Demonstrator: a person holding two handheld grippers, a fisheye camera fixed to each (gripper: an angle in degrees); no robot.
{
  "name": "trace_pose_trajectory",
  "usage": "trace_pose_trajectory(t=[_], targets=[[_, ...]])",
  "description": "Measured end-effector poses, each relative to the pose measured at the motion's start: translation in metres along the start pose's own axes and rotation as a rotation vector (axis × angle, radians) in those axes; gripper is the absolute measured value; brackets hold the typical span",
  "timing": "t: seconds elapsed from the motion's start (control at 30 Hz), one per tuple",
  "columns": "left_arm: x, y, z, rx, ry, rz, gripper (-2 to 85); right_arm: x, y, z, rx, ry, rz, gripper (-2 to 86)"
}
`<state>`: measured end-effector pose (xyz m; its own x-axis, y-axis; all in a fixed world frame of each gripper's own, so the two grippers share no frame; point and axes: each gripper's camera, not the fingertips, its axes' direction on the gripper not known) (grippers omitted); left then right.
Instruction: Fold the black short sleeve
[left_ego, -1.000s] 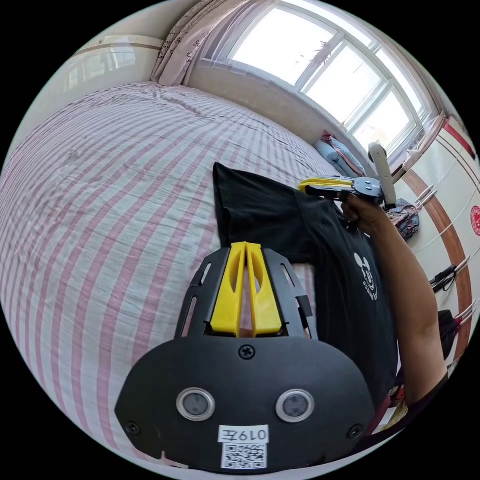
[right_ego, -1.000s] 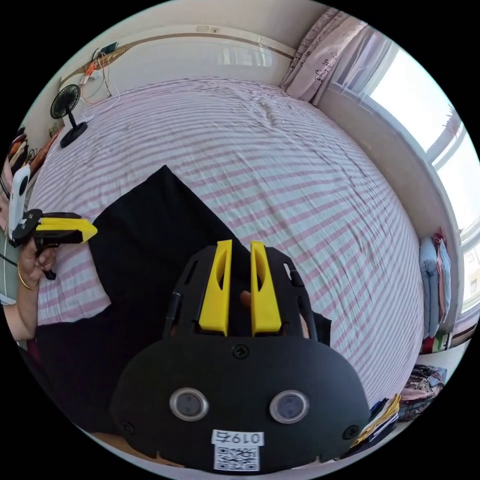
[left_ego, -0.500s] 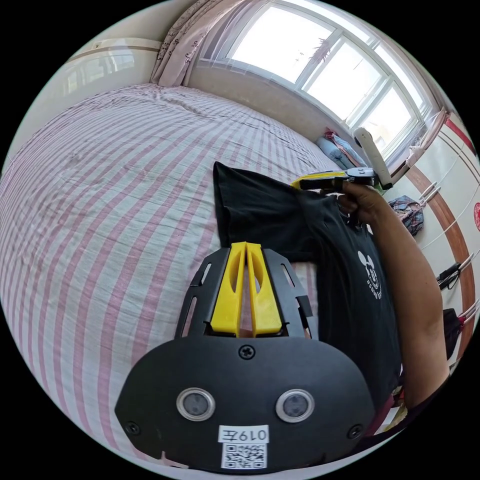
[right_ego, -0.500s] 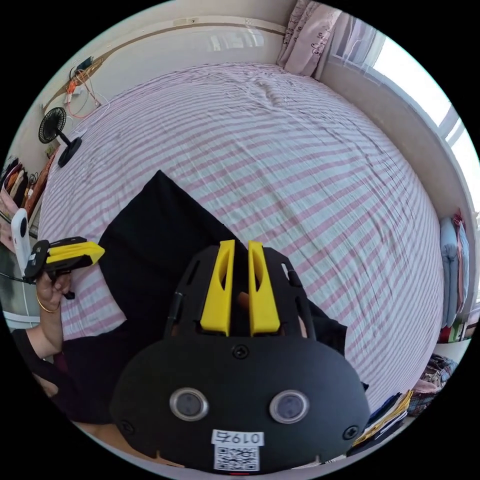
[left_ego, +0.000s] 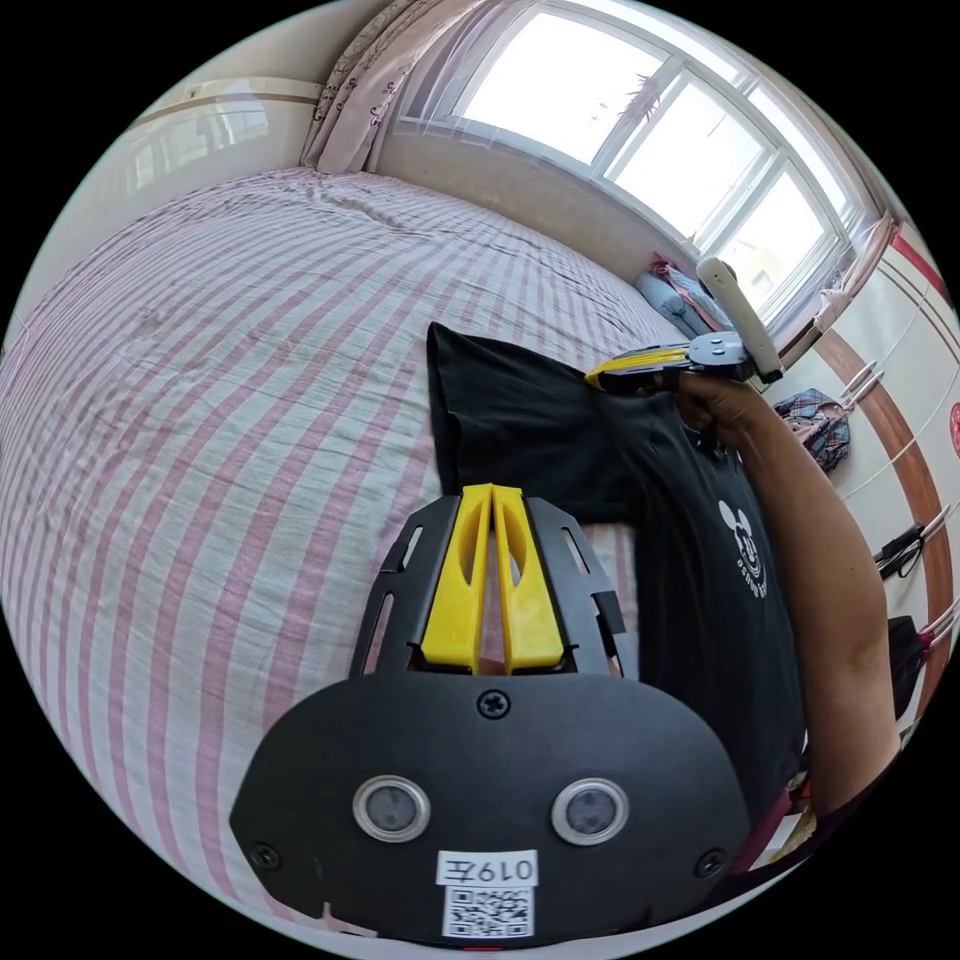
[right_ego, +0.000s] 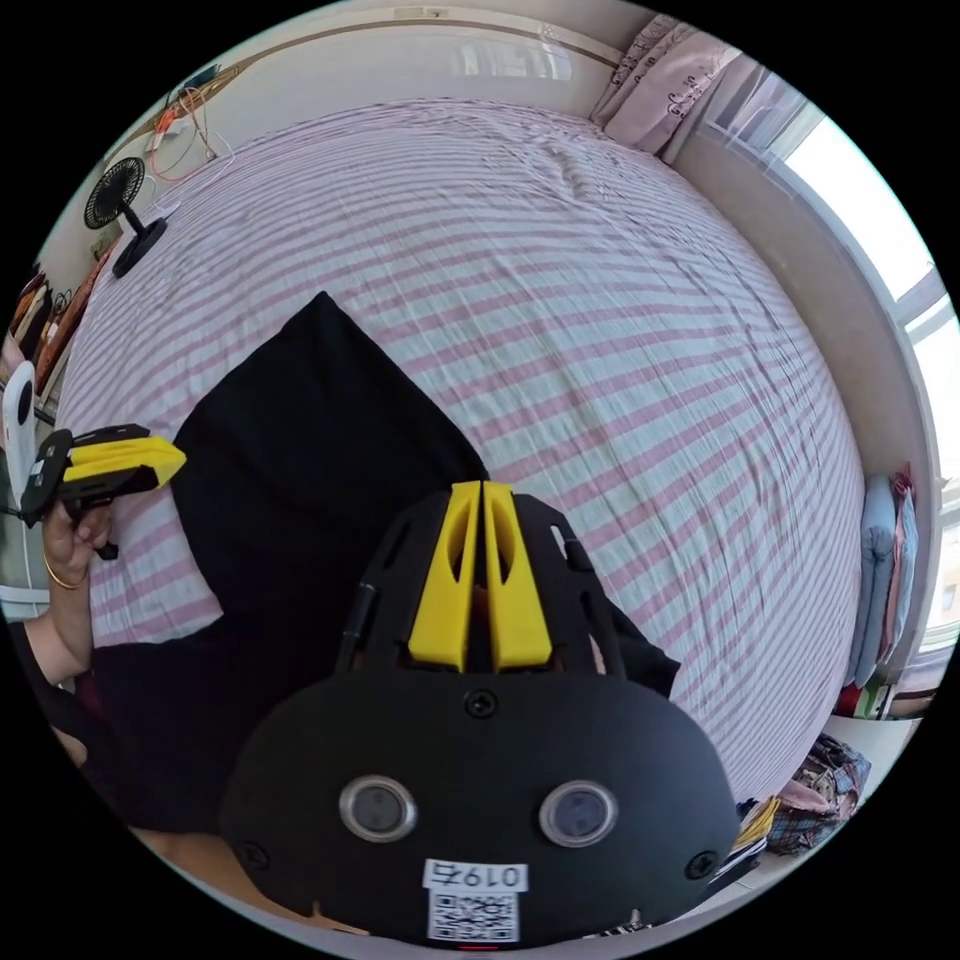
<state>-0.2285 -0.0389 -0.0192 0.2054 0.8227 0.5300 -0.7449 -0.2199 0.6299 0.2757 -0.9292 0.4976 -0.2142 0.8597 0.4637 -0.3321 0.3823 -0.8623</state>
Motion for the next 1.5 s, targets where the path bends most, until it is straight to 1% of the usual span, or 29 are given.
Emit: trace_pose_trajectory(t=[0.13,0.2,0.3,0.37,0.43,0.5,0.57,0.73,0.87,0.93,1.03,1.2,1.27,1.4,1.5], targets=[[0.004,0.0,0.0,-0.003,-0.015,0.005,0.8,-0.01,0.002,-0.014,0.108,0.062,-0.006,-0.8],[0.007,0.0,0.0,-0.005,-0.029,0.01,0.8,-0.02,0.002,-0.005,0.085,0.113,-0.03,-0.6],[0.01,-0.001,0.001,-0.013,-0.039,0.014,0.8,-0.036,0.004,0.006,0.105,0.176,-0.042,0.8],[0.011,-0.001,0.001,-0.017,-0.043,0.015,0.8,-0.039,0.005,0.005,0.099,0.208,-0.023,4.0],[0.011,-0.002,0.001,-0.018,-0.044,0.015,0.8,-0.035,0.005,-0.002,0.094,0.208,0.004,6.6],[0.011,-0.002,0.0,-0.018,-0.041,0.014,0.8,-0.031,0.008,-0.014,0.122,0.194,0.028,7.2],[0.01,-0.002,-0.001,-0.017,-0.036,0.012,0.8,-0.026,0.012,-0.025,0.148,0.176,0.055,6.5],[0.007,-0.003,-0.003,-0.015,-0.025,0.006,0.8,-0.022,0.014,-0.026,0.122,0.076,0.073,4.7],[0.005,-0.004,-0.004,-0.016,-0.025,0.006,0.8,-0.023,0.009,-0.008,0.034,0.019,0.067,2.3],[0.004,-0.005,-0.005,-0.016,-0.025,0.006,0.8,-0.023,0.01,-0.005,0.032,-0.007,0.079,0.9],[0.002,-0.006,-0.006,-0.015,-0.023,0.005,0.8,-0.025,0.013,-0.006,0.047,0.001,0.073,-0.6],[0.001,-0.008,-0.008,-0.018,-0.036,0.009,0.8,-0.033,0.017,-0.016,0.137,0.067,0.074,-0.9],[0.0,-0.009,-0.009,-0.019,-0.042,0.012,0.8,-0.039,0.016,-0.003,0.105,0.088,0.081,-0.7],[-0.006,-0.012,-0.01,-0.022,-0.031,0.006,0.8,-0.051,0.017,0.005,0.106,0.133,0.085,0.4],[-0.013,-0.014,-0.011,-0.024,-0.015,-0.003,0.8,-0.057,0.019,-0.001,0.088,0.178,0.056,3.3]])
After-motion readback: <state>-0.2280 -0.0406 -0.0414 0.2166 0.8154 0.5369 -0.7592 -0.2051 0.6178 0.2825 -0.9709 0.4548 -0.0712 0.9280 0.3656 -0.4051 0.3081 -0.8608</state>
